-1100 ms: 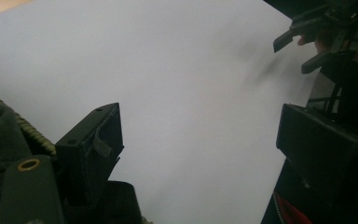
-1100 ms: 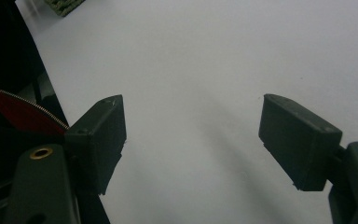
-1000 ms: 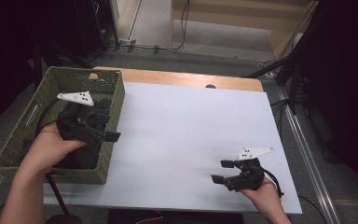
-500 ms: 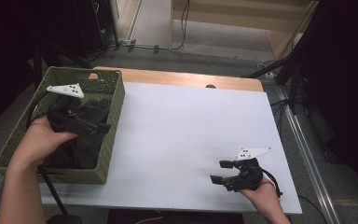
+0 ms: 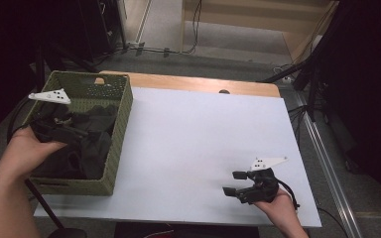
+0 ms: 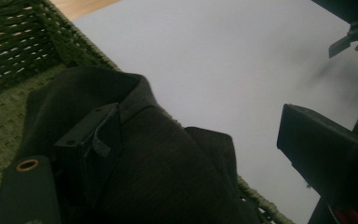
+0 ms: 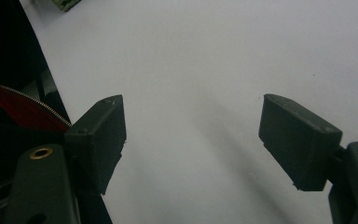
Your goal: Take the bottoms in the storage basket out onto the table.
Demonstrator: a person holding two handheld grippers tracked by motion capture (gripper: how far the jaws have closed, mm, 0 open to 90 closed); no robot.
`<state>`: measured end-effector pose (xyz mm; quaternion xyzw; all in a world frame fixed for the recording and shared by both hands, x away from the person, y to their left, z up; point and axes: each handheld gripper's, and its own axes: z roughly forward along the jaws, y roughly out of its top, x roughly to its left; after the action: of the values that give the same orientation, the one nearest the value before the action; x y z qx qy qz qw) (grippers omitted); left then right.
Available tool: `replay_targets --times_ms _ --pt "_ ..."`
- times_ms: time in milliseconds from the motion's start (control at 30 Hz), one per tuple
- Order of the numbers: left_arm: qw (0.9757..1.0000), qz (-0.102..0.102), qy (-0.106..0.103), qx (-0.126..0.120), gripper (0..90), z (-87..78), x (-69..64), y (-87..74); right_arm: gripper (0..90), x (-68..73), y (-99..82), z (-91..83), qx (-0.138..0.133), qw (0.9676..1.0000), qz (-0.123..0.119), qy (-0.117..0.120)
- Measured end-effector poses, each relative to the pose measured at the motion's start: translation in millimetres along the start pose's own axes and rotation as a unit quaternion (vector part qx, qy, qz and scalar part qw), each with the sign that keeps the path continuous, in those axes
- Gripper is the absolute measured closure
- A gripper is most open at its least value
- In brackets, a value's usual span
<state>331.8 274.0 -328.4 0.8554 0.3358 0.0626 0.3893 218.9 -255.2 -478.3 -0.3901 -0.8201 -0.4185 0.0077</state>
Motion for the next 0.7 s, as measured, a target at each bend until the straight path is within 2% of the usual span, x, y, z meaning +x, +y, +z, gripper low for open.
replay_targets --times_ms 100,167,233,300,700 --pt "0.9999 -0.006 0.010 -0.007 14.0 -5.4 5.6 -4.6 21.5 0.0 0.0 0.0 0.000 1.0000 0.001 0.000" --pt "0.9999 -0.007 0.011 -0.011 9.5 -5.8 6.7 -5.7 21.5 0.1 0.0 0.2 0.000 1.0000 0.001 0.000" --pt "0.9995 -0.004 0.033 0.001 0.0 -5.3 9.2 -8.0 21.5 -0.2 -0.1 0.6 0.001 1.0000 -0.001 -0.001" --pt "0.9993 0.004 0.036 0.007 0.0 -4.2 10.4 -10.2 21.5 0.1 -0.1 0.4 0.000 1.0000 0.000 0.000" --pt "0.9994 -0.018 0.026 0.010 0.0 7.2 25.9 -24.7 21.5 0.0 -0.4 -0.1 0.000 1.0000 0.001 0.001"
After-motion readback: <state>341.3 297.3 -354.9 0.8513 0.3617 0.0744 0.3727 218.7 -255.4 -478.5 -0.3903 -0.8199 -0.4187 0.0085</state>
